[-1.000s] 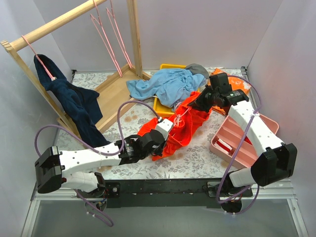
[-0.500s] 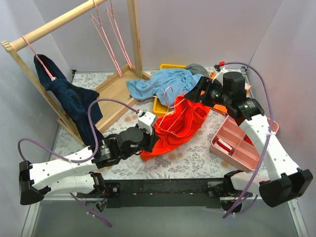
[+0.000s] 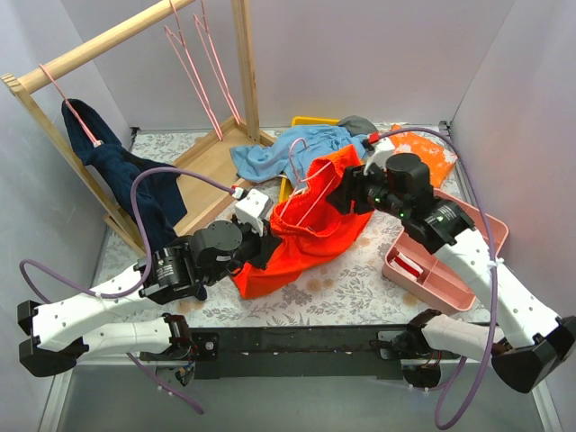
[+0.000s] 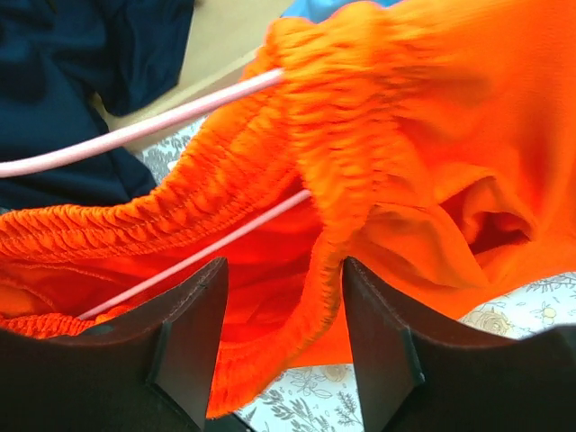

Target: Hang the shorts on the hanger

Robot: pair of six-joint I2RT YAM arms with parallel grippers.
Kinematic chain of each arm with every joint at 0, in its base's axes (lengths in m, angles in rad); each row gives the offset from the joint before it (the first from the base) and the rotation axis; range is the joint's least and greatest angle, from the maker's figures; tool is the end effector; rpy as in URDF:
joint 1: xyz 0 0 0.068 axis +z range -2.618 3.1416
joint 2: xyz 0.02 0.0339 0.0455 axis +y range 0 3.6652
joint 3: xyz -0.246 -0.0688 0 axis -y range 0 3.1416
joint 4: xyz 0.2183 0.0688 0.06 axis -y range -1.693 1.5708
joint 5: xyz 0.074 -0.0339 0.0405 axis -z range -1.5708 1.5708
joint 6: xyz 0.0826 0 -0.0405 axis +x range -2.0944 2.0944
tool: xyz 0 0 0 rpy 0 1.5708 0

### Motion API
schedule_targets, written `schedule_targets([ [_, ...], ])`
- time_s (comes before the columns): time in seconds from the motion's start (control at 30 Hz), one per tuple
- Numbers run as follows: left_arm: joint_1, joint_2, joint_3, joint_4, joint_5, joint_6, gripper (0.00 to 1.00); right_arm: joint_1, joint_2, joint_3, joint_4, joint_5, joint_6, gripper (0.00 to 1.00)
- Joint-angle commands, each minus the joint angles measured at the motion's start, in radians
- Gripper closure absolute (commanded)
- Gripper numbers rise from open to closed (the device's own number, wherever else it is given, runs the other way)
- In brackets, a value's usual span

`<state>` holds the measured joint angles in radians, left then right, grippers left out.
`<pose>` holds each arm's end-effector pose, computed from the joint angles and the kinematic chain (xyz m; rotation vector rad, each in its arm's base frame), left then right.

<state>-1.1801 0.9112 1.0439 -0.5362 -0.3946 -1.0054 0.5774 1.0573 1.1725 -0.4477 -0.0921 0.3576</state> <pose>0.1116 -0.1875 0.3373 -0.0919 2.0920 -1.0264 0.2110 0.1465 0.3615 -0.2799 1.9479 0.7126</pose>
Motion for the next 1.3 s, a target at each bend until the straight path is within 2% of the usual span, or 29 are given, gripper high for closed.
schedule_targets([
  [0.0, 0.000, -0.023, 0.079, 0.002, -0.024, 0.030, 1.00, 0.078, 0.067, 0.105, -0.052, 0.159, -0.035, 0.50],
  [0.07, 0.000, -0.018, 0.099, -0.034, -0.026, 0.040, 1.00, 0.078, 0.082, 0.160, -0.112, 0.279, -0.026, 0.70],
  [0.1, 0.002, -0.015, 0.105, -0.047, -0.020, 0.044, 1.00, 0.078, 0.084, 0.183, -0.126, 0.329, -0.025, 0.87],
  [0.17, 0.000, -0.018, 0.117, -0.076, -0.007, 0.050, 1.00, 0.076, 0.087, 0.277, -0.167, 0.460, -0.043, 0.96],
  [0.2, 0.002, -0.020, 0.117, -0.083, 0.006, 0.053, 1.00, 0.076, 0.111, 0.318, -0.187, 0.497, -0.055, 0.99],
  [0.23, 0.002, -0.017, 0.126, -0.093, 0.023, 0.053, 1.00, 0.076, 0.131, 0.426, -0.213, 0.540, -0.066, 0.99],
  [0.37, 0.002, 0.000, 0.143, -0.134, 0.060, 0.065, 1.00, 0.076, 0.251, 0.646, -0.316, 0.557, -0.120, 0.99],
  [0.47, 0.002, -0.021, 0.146, -0.128, 0.060, 0.067, 1.00, 0.085, 0.285, 0.655, -0.283, 0.464, -0.147, 0.99],
  [0.53, 0.002, -0.046, 0.154, -0.127, 0.056, 0.056, 1.00, 0.095, 0.282, 0.626, -0.270, 0.407, -0.173, 0.87],
  [0.57, 0.000, -0.055, 0.160, -0.125, 0.059, 0.054, 1.00, 0.095, 0.274, 0.604, -0.258, 0.391, -0.181, 0.71],
  [0.63, 0.002, -0.078, 0.172, -0.134, 0.071, 0.056, 1.00, 0.095, 0.235, 0.537, -0.215, 0.409, -0.187, 0.49],
  [0.67, 0.000, -0.083, 0.182, -0.155, 0.068, 0.056, 1.00, 0.095, 0.202, 0.521, -0.198, 0.420, -0.192, 0.31],
  [0.7, 0.000, -0.086, 0.206, -0.171, 0.060, 0.056, 1.00, 0.095, 0.187, 0.497, -0.171, 0.439, -0.197, 0.26],
  [0.83, 0.000, -0.101, 0.264, -0.260, 0.024, 0.030, 1.00, 0.047, 0.124, 0.454, -0.106, 0.525, -0.178, 0.17],
  [0.9, 0.000, -0.110, 0.281, -0.284, 0.001, 0.015, 1.00, -0.055, 0.093, 0.426, -0.077, 0.488, -0.145, 0.14],
  [1.0, 0.002, -0.149, 0.292, -0.309, 0.008, -0.012, 1.00, -0.233, 0.092, 0.340, -0.030, 0.353, -0.051, 0.12],
  [1.1, 0.002, -0.181, 0.306, -0.326, 0.026, -0.016, 1.00, -0.341, 0.127, 0.227, 0.061, 0.156, 0.010, 0.12],
  [1.13, 0.000, -0.187, 0.317, -0.337, 0.046, -0.016, 1.00, -0.352, 0.141, 0.196, 0.091, 0.056, 0.030, 0.13],
  [1.27, 0.002, -0.213, 0.375, -0.375, 0.072, -0.024, 1.00, -0.355, 0.222, 0.000, 0.321, -0.119, 0.087, 0.18],
])
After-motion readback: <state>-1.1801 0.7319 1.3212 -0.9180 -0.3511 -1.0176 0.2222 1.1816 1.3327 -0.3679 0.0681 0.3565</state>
